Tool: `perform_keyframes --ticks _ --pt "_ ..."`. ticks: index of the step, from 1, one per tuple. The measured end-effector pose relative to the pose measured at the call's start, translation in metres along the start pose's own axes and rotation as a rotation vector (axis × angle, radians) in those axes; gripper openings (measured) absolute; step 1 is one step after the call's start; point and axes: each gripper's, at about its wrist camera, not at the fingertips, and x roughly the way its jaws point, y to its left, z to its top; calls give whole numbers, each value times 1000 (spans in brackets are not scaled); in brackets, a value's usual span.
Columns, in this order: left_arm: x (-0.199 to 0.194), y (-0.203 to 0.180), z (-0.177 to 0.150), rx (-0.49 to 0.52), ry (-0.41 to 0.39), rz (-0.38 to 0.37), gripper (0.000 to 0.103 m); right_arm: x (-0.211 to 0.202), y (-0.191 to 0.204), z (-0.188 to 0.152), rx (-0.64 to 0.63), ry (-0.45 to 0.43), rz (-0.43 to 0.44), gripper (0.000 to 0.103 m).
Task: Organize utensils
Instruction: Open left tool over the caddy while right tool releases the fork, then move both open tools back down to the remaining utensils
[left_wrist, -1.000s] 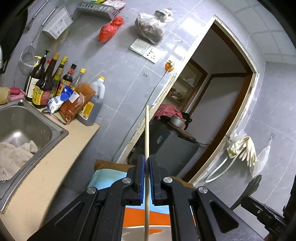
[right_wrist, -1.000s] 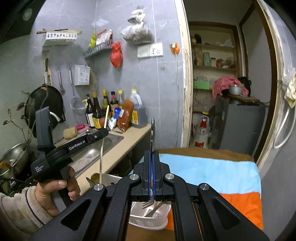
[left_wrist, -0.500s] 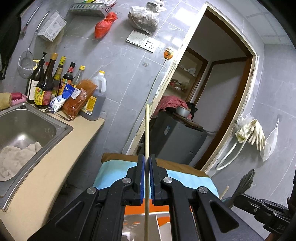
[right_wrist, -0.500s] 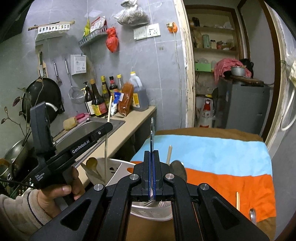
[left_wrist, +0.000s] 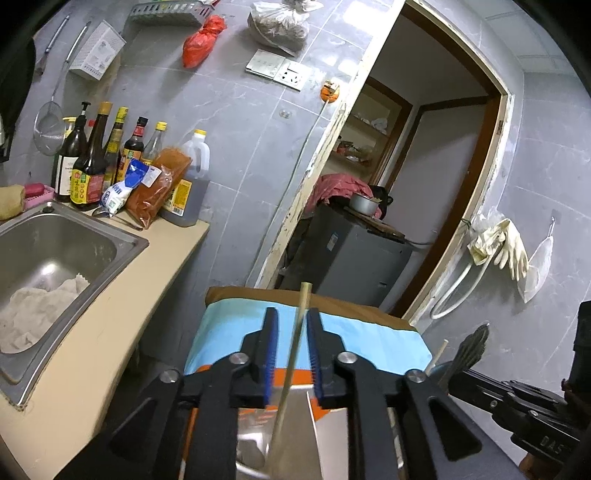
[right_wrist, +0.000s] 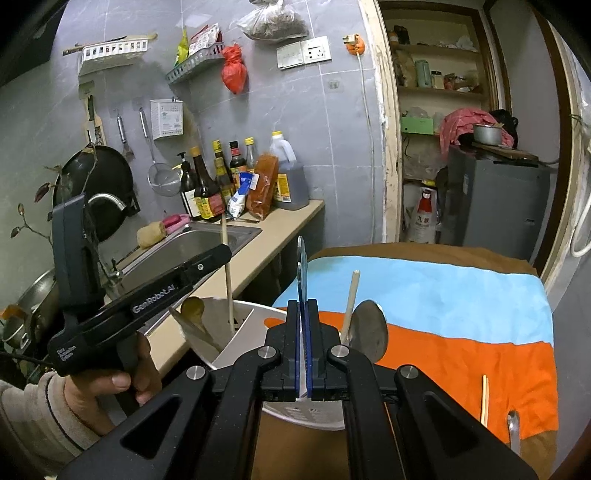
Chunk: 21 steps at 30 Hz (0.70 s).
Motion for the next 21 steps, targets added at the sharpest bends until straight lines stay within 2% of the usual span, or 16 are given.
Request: perform_keyframes --ticks 9,12,14,18,19,20,21 --pt "-27 2 3 -25 -29 23 44 -15 -6 0 36 -20 32 3" --pt "-35 -2 5 -14 -41 27 52 -23 -8 2 42 -41 34 4" --pt "-41 -7 7 -2 -50 34 62 -30 -9 2 44 -52 30 4" --pt "-53 -23 10 34 -65 32 72 -46 -15 3 54 -74 19 6" --pt "-55 -28 10 46 -66 33 79 -51 -17 3 57 -80 15 12" --pt "-57 -32 10 55 -67 34 83 -57 -20 3 60 -89 8 25" --pt "-60 -39 9 72 -73 32 83 -60 -23 2 63 -97 6 32"
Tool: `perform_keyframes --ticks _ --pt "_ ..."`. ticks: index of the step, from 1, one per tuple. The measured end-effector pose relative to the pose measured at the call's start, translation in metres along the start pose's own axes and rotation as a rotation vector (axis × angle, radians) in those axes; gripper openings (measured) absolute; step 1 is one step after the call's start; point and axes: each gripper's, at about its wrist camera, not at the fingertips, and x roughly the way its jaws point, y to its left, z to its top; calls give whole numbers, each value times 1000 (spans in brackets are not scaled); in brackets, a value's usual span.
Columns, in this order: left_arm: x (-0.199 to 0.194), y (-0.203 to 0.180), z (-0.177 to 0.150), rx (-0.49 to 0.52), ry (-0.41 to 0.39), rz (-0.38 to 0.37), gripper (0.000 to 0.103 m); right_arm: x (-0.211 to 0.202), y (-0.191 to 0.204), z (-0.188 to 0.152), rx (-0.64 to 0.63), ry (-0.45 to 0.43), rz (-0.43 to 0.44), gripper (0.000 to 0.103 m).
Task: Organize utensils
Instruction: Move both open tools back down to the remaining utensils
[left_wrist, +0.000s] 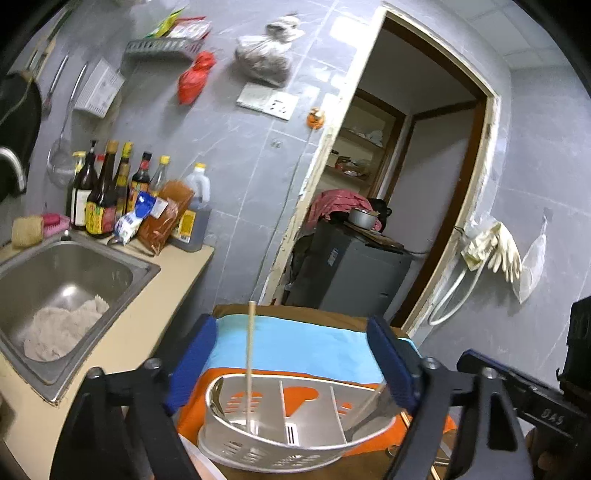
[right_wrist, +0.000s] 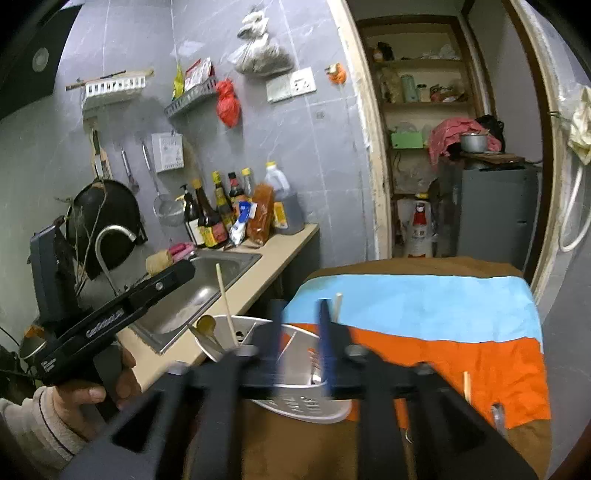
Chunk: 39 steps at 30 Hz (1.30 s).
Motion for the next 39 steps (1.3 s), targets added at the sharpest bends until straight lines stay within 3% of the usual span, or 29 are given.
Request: perform_keyframes --ticks 1,6,8,14,20,29,39 --pt "-2 -4 0 10 -4 -1 84 -7 -4 1 5 -19 -3 42" --pt "-11 -32 1 53 -14 -17 95 -31 -22 6 16 -71 -43 44" --pt "-13 -42 0 56 -15 -19 99 -45 -35 6 36 -107 -69 57" --pt "-15 -72 -6 91 -21 -15 102 -83 -72 6 89 -204 -142 83" --pt "-13 -110 -18 120 -29 -17 103 -108 -105 5 112 -242 -240 100" --pt "-8 -166 -37 174 -27 -46 103 -130 -146 3 120 -253 -312 101" --pt "5 -203 -67 195 7 -17 103 -138 -187 -11 120 -221 -334 101"
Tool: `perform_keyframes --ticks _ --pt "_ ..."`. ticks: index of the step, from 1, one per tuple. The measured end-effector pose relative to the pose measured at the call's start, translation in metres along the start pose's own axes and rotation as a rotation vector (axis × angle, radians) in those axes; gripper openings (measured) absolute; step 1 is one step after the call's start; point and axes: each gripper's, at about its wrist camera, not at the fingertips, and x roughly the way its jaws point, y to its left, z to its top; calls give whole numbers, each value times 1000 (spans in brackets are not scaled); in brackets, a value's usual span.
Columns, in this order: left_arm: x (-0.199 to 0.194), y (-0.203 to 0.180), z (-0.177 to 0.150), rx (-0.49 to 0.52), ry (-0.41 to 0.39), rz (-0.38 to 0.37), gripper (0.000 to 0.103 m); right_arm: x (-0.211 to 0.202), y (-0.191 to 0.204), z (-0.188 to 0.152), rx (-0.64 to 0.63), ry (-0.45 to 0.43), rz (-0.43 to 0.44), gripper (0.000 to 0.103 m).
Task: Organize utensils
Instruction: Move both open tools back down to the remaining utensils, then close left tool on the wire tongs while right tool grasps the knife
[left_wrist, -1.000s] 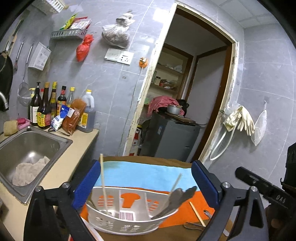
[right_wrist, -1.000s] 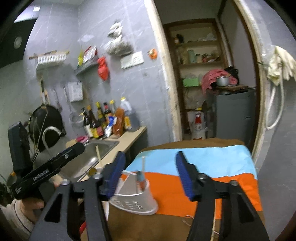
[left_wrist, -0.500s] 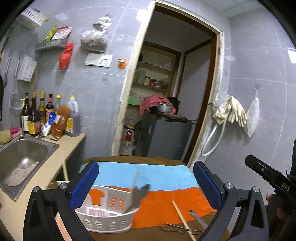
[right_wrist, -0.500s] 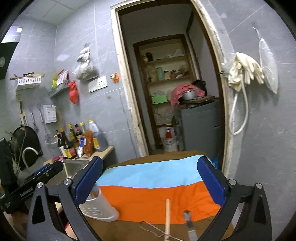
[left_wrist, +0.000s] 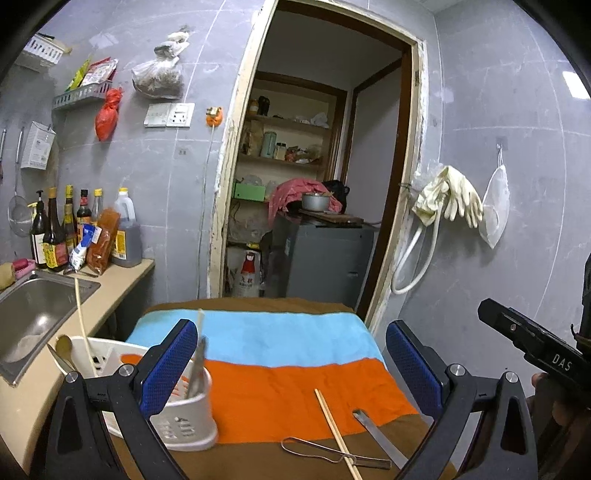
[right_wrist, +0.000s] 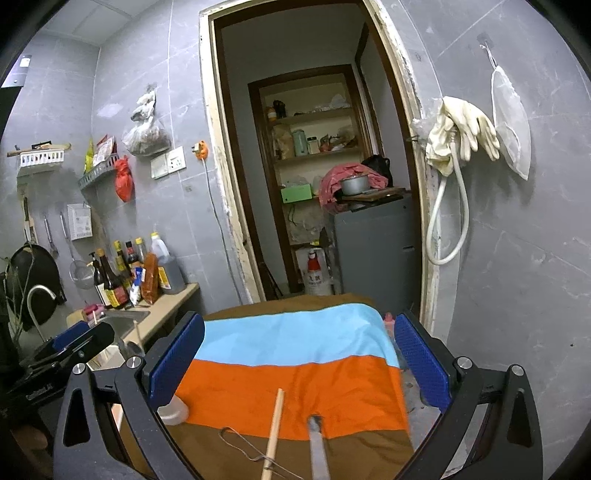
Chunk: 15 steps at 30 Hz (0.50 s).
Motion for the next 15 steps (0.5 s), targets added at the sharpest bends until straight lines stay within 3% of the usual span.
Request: perform_keyframes --ticks 15 --pt "41 -16 -54 -60 154 99 103 59 -50 -46 -18 161 49 101"
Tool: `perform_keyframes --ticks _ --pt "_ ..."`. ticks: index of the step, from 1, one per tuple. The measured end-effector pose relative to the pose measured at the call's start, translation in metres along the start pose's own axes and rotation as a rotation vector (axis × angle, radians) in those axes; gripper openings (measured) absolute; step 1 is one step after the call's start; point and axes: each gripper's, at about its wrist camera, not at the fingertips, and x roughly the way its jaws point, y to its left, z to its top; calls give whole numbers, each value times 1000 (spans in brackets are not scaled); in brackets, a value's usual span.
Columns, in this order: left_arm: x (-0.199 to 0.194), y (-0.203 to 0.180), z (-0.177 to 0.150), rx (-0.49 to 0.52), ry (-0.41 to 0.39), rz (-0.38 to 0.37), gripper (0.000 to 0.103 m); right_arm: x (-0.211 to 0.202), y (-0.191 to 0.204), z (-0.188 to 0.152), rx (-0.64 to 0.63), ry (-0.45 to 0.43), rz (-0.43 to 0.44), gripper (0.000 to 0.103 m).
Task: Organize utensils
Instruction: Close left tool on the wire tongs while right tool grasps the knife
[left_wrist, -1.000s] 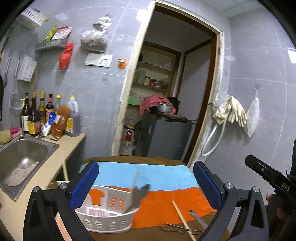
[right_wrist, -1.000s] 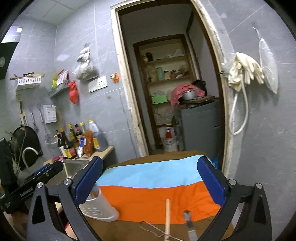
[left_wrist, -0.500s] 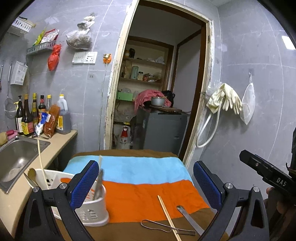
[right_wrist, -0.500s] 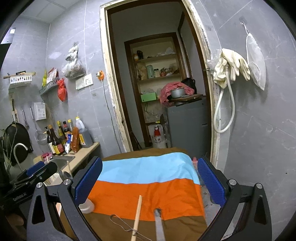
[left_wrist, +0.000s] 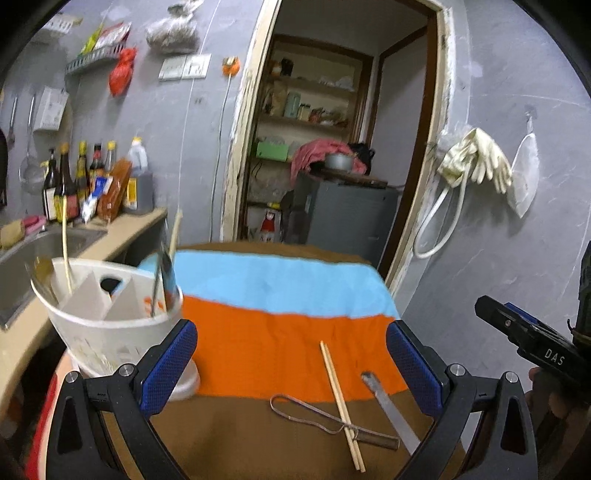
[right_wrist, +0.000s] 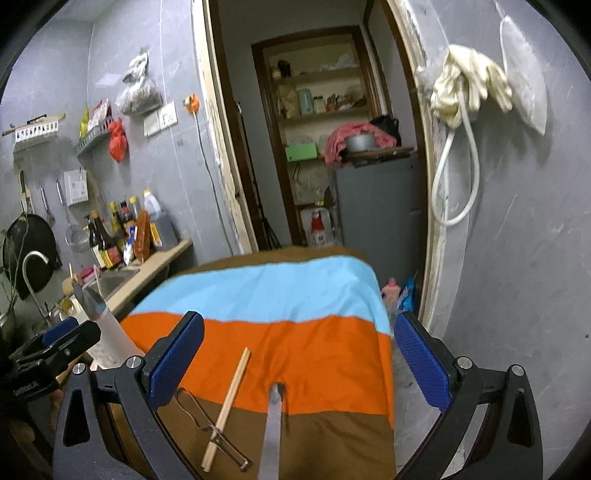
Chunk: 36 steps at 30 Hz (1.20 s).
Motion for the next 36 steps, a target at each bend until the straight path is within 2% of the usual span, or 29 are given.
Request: perform_keyframes --ticks 12,13,14,15,16,17,21,23,26,31,34,36 --pt "45 14 -36 -101 165 24 102 68 -11 -46 -7 193 81 99" --pt "48 13 -38 -105 177 29 102 74 -10 -50 -12 211 92 92" --pt "51 13 -40 -110 189 35 102 78 -9 -54 -19 229 93 77" --pt "55 13 -43 -119 205 42 102 86 -9 -59 -32 263 87 68" --pt "58 13 -44 -126 214 45 102 92 -8 -63 -39 290 84 54" --pt "60 13 -45 -133 221 47 101 100 -7 -68 -39 321 88 49" --pt "71 9 -50 -146 262 57 94 113 -6 -80 -30 384 127 48" --pt "78 8 -51 -150 288 57 90 118 -5 -84 -35 413 147 42" --pt "88 6 -56 -160 345 67 84 125 -2 -91 -35 446 182 42" --pt "98 3 -63 -206 401 65 82 128 2 -100 -44 479 204 42" --pt "109 3 -65 -239 452 67 68 128 2 -101 -42 481 208 42" --pt "114 3 -65 -259 469 82 64 129 3 -100 -42 483 208 42"
